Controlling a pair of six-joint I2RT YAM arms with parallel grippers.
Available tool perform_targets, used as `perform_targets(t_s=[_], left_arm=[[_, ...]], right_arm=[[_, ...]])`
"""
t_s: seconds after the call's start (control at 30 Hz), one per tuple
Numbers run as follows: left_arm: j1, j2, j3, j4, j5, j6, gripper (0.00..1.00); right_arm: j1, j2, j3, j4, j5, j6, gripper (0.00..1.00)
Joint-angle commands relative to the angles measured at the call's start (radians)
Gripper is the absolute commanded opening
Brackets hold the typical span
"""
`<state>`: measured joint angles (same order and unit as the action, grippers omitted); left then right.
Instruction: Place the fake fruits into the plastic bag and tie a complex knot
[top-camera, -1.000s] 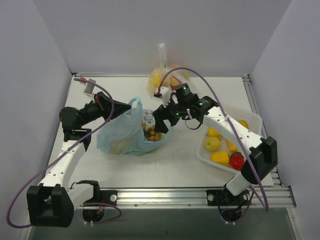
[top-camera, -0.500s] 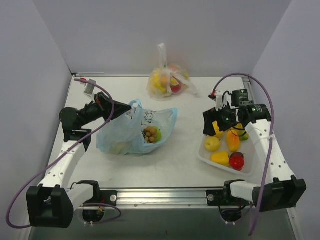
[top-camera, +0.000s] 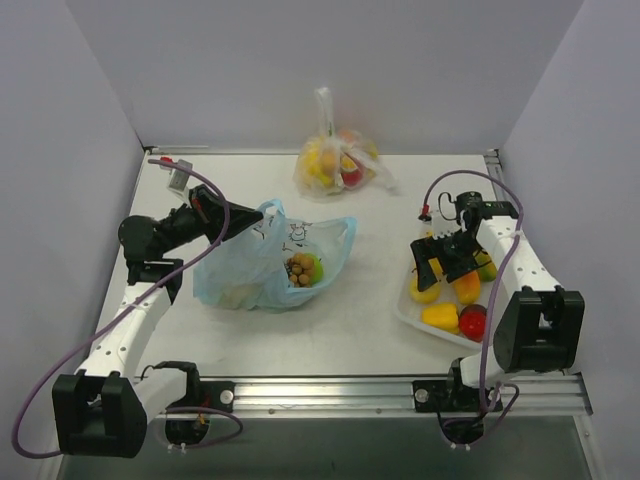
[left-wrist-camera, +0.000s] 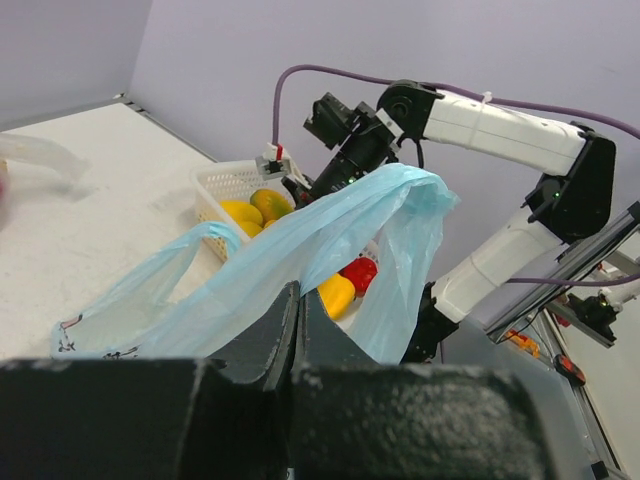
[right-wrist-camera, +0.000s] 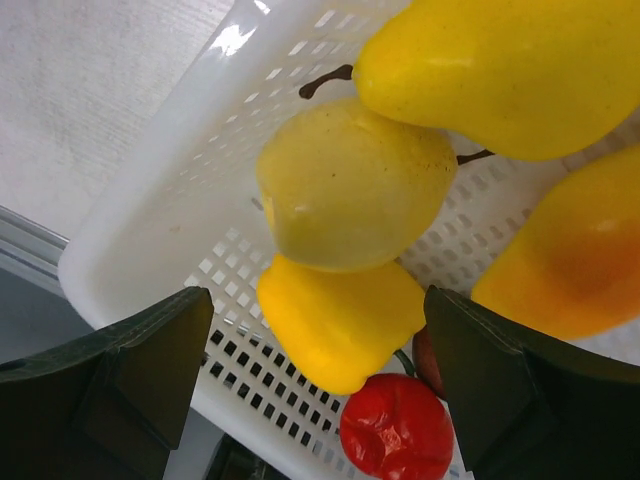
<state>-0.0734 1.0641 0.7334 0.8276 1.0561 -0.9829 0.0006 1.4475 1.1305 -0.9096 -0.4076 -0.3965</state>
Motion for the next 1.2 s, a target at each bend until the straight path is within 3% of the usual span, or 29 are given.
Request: perform_targets(t_s=[0.0, 0.23, 0.4, 0.53, 0.63, 0.73, 0.93, 1.17], left_arm=[[-0.008, -0.006, 0.015, 0.042, 0.007, 0.021, 0.00], [-0.006, -0.003, 0.012, 0.041, 0.007, 0.026, 0.00], [-0.006, -0.001, 0.012, 0.041, 0.008, 0.027, 0.00], [-0.006, 0.000, 0.012, 0.041, 0.013, 0.029, 0.00], [-0.006, -0.003, 0.009, 0.041, 0.018, 0.026, 0.00], [-0.005, -0.007, 0.006, 0.041, 0.018, 0.026, 0.00], [-0.005, -0.015, 0.008, 0.041, 0.025, 0.021, 0.00], [-0.008, -0.007, 0.014, 0.039, 0.013, 0.018, 0.00]], right_arm=[[0.002, 0.056, -0.020, 0.011, 0.001, 0.019, 0.91], [0.004, 0.166, -0.075, 0.112, 0.018, 0.042, 0.91], [0.004, 0.206, -0.086, 0.124, 0.003, 0.036, 0.83], [0.002, 0.131, -0.069, 0.085, -0.005, 0.027, 0.60], [-0.025, 0.041, -0.008, 0.041, -0.014, 0.012, 0.34], [-0.021, -0.005, 0.063, 0.009, -0.034, 0.013, 0.21], [0.053, 0.004, 0.337, -0.011, -0.221, 0.067, 0.21], [0.398, 0.152, 0.600, 0.167, -0.214, 0.264, 0.22]])
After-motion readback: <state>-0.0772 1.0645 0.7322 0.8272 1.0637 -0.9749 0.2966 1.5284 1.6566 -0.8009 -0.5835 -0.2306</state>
